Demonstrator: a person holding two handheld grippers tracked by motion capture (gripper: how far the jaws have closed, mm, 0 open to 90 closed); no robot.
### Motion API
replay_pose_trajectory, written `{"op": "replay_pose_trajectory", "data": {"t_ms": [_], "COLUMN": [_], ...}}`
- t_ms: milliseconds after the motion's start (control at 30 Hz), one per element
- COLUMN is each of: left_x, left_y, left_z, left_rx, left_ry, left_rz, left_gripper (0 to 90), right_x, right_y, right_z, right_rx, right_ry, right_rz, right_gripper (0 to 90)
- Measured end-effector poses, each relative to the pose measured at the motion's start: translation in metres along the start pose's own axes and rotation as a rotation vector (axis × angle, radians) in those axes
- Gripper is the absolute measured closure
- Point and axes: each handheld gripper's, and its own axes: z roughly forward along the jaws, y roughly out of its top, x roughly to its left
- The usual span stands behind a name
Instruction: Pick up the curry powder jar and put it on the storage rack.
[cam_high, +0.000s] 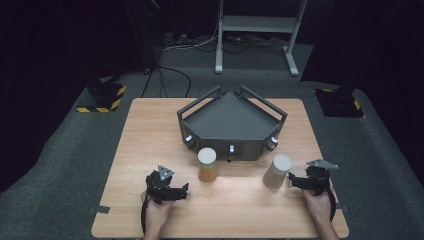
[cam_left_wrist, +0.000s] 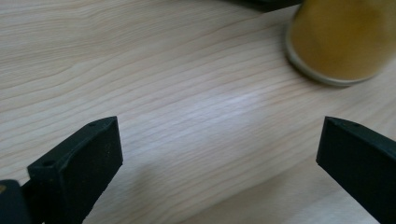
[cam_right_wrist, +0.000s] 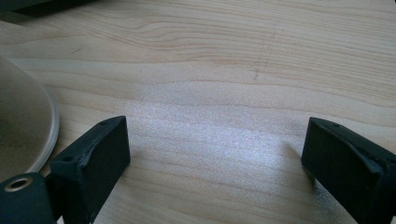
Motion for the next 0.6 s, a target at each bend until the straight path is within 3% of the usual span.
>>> {"op": "replay_pose_trajectory", "data": {"t_ms": [67, 200, 600], "left_x": [-0.004, -0.01, -0.02], "left_y": [0.001, 0.004, 0.014], "left_z": [-0.001, -0.002, 0.009], "left_rx": [-0.007, -0.01, -0.02], "left_ry": [-0.031, -0.049, -0.101], "left_rz": [0.016, 0.046, 0.072], "left_gripper": [0.5, 0.8, 1.4], "right_x": [0.0, 0.0, 0.0], "right_y": [0.0, 0.0, 0.0], "right_z": [0.0, 0.0, 0.0], "right_rx": [0.0, 0.0, 0.0], "right_ry": [0.0, 0.0, 0.0], "right_rz": [0.0, 0.001, 0.001], "right_gripper": [7.2, 7.2, 7.2]}}
